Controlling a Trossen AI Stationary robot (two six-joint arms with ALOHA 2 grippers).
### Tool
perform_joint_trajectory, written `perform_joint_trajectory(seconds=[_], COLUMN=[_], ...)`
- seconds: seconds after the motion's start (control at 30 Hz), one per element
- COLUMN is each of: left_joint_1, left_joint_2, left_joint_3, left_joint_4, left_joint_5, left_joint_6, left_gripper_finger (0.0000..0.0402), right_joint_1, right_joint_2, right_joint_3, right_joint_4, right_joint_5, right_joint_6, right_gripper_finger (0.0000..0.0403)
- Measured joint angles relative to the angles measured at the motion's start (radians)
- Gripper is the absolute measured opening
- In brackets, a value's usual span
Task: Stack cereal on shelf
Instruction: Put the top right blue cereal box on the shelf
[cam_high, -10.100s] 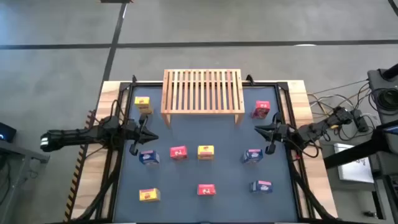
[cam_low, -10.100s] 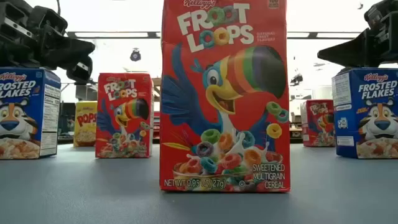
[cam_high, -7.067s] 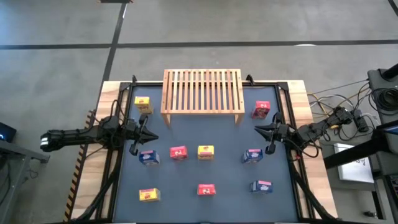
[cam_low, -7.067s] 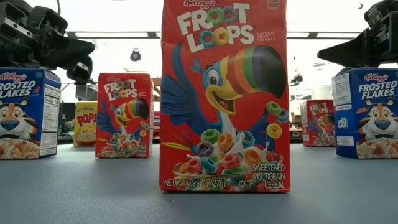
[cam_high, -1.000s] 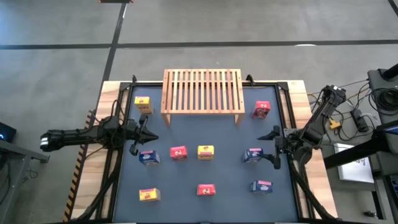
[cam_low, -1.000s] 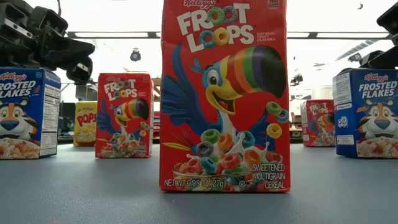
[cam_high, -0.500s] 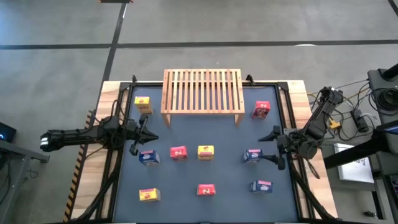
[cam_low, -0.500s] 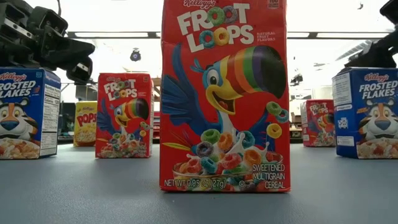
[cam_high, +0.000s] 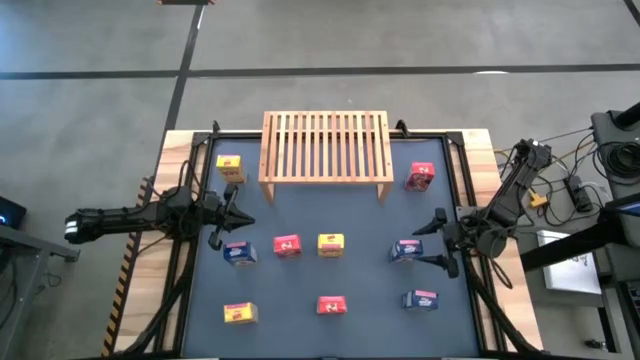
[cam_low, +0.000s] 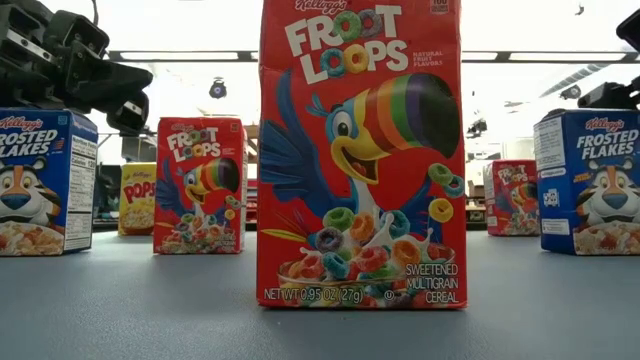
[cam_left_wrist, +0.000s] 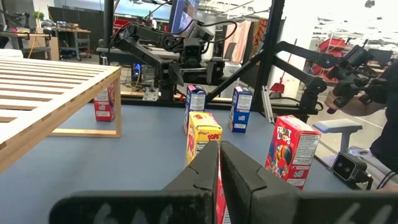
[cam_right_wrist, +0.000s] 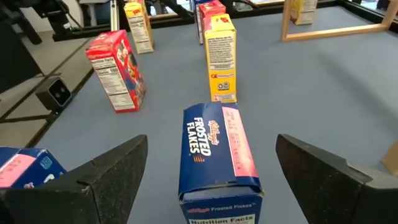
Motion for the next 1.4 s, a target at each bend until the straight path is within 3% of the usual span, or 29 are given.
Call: perform_joint_trajectory(seconds=[0.53, 1.4], left_joint_1=[0.0, 0.0], left_joint_2=[0.0, 0.0], left_joint_3=[0.0, 0.0], left_joint_4=[0.0, 0.0], left_joint_5=[0.0, 0.0], left_joint_6=[0.0, 0.0], left_gripper_finger=[0.0, 0.0], right_joint_1=[0.0, 0.0], right_joint_2=[0.04, 0.04], right_joint_3=[-0.049, -0.049], right_joint_4=[-0.004, -0.005], right_joint_5=[-0.028, -0.033], right_joint_6=[0.13, 0.137], right_gripper_finger=[0.0337, 0.0326])
